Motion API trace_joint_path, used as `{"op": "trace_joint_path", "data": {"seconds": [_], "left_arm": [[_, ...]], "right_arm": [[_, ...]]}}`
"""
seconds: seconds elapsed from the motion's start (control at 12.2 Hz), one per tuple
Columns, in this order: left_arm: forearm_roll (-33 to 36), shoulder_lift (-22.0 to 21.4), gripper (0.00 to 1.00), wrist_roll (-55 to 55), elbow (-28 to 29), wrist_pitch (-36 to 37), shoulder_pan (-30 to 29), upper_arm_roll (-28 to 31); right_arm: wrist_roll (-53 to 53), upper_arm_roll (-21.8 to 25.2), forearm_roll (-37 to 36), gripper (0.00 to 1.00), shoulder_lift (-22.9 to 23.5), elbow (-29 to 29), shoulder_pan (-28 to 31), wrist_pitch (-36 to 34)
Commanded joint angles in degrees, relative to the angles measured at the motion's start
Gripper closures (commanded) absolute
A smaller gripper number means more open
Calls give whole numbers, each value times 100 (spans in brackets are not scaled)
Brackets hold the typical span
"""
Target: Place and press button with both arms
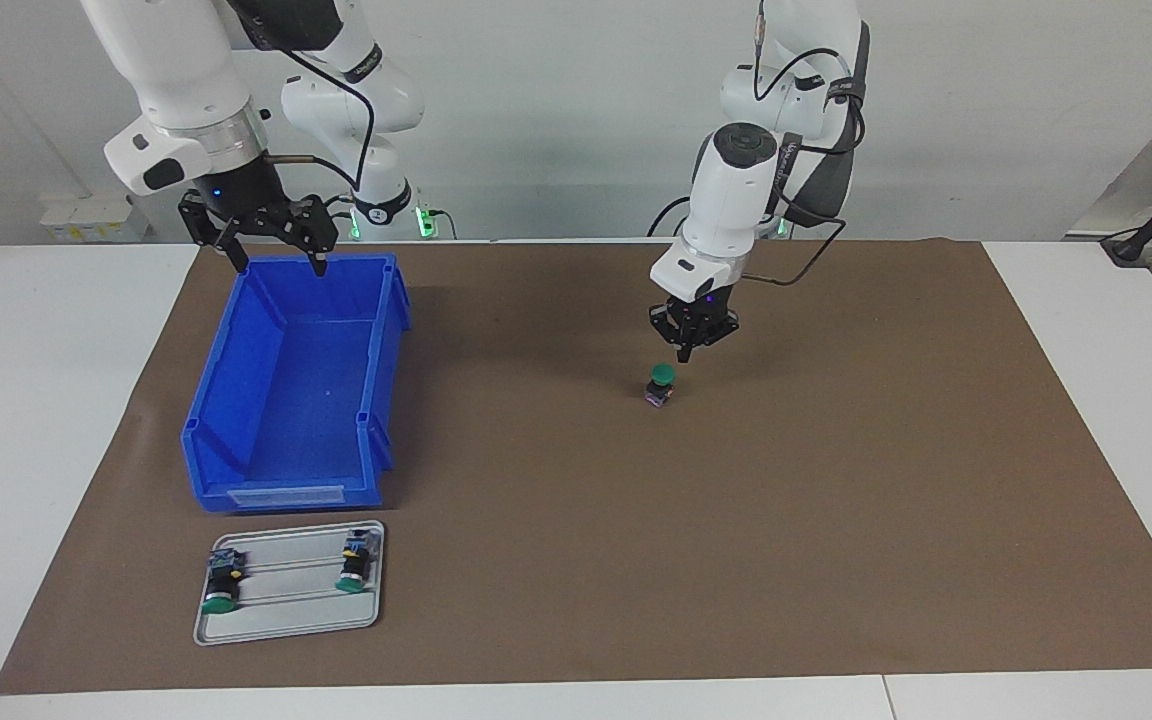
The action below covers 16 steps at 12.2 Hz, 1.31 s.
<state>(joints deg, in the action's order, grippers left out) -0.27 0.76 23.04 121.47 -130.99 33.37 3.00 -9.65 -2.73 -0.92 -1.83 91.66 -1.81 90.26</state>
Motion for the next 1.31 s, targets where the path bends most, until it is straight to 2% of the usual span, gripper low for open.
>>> {"op": "trace_joint_path", "data": {"seconds": [0.0, 0.33, 0.57, 0.74, 0.99, 1.23], "left_arm": [[-70, 11, 100, 52, 149, -312, 100, 78], [-70, 371, 100, 78, 158, -620, 179, 78], [-70, 451, 100, 87, 210, -699, 249, 78], [-70, 434, 100, 87, 394, -726, 267, 78], [-70, 468, 100, 87, 982, -1602, 328, 87], [-70, 548, 100, 78, 967, -1631, 320, 87]], "right_arm": [[-80, -44, 22, 0, -116, 133, 67, 18], [-107, -44, 22, 0, -116, 133, 58, 18], [-107, -44, 22, 0, -116, 133, 58, 18], [-116, -44, 22, 0, -116, 150, 58, 18], [-98, -44, 22, 0, -116, 142, 67, 18], [-116, -44, 22, 0, -125, 150, 50, 1]]}}
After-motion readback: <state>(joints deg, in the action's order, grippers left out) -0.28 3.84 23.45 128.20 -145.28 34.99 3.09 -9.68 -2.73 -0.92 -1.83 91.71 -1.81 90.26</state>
